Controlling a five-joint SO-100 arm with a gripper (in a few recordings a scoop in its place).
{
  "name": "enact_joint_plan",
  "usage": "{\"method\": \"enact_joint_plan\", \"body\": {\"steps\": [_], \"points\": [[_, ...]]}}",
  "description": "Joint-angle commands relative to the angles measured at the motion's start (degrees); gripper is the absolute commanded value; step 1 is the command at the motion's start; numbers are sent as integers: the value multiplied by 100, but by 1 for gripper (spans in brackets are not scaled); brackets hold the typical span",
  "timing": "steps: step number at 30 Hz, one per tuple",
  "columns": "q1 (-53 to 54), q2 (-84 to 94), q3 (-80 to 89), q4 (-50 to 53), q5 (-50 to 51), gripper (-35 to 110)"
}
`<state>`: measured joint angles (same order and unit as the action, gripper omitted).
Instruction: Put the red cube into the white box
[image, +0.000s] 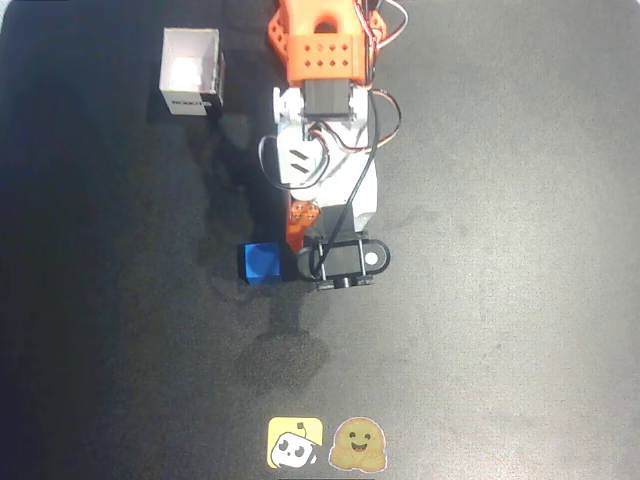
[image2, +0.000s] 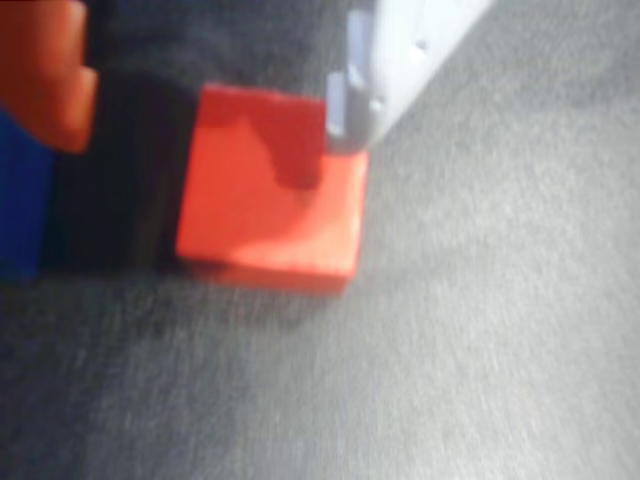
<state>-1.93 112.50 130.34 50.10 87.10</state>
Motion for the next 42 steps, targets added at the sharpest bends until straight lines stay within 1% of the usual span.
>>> {"method": "enact_joint_plan", "body": {"steps": [1, 10, 18, 28, 42], "points": [[-62, -26, -237, -114, -44, 20], [-26, -35, -272, -167, -141, 20], [-167, -237, -316, -229, 53, 20], [-369, -677, -290, -598, 211, 20], [-343, -1063, -272, -756, 88, 20]]}}
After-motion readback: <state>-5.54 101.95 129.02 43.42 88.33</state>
